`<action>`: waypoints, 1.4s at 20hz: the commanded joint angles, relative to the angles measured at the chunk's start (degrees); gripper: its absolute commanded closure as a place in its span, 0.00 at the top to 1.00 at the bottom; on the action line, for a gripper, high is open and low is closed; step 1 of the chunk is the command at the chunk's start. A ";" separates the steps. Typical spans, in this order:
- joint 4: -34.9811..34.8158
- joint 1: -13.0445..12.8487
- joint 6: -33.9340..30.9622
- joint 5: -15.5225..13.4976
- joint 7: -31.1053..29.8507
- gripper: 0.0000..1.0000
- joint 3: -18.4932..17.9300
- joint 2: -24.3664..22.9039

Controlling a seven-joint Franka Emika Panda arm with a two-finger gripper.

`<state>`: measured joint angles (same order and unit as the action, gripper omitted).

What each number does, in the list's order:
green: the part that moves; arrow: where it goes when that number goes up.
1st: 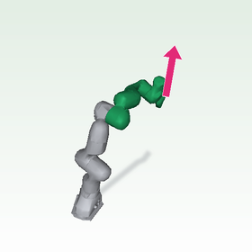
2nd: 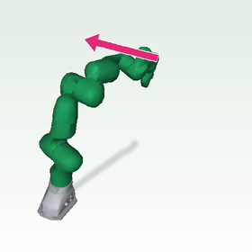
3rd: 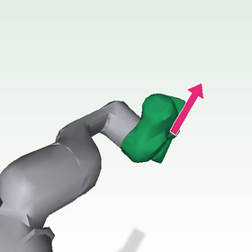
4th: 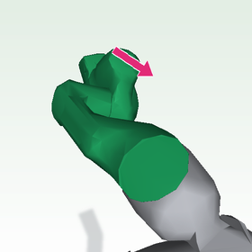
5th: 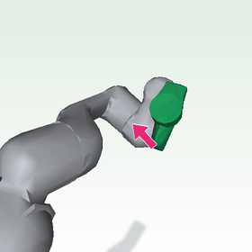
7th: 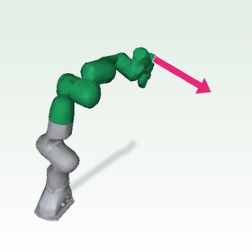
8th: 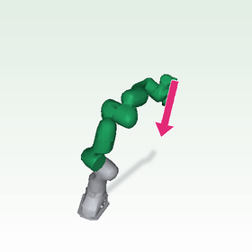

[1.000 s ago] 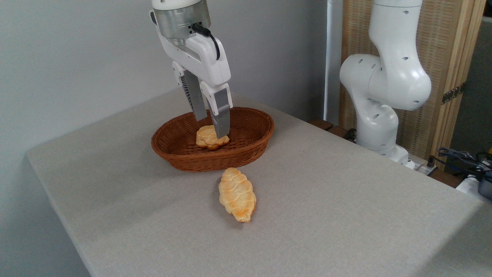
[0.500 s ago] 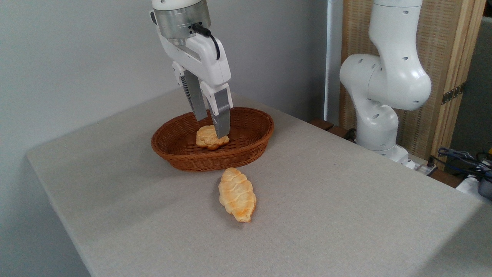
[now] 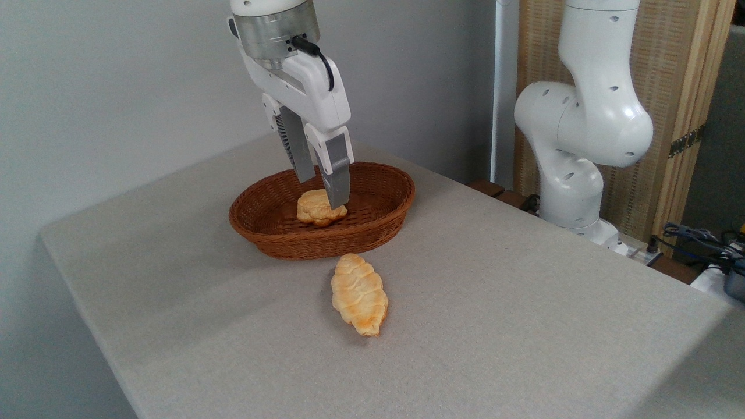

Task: Put bread into the basket

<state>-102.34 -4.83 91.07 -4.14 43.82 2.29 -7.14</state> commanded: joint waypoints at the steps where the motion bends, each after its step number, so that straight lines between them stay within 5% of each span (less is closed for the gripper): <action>1: -0.58 -0.26 -1.42 -0.26 -0.58 1.00 -0.26 -1.03; 28: -0.84 -0.97 -0.37 -0.26 -0.41 1.00 0.35 -0.06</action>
<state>-102.89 -5.39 91.06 -4.13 43.83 2.70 -6.72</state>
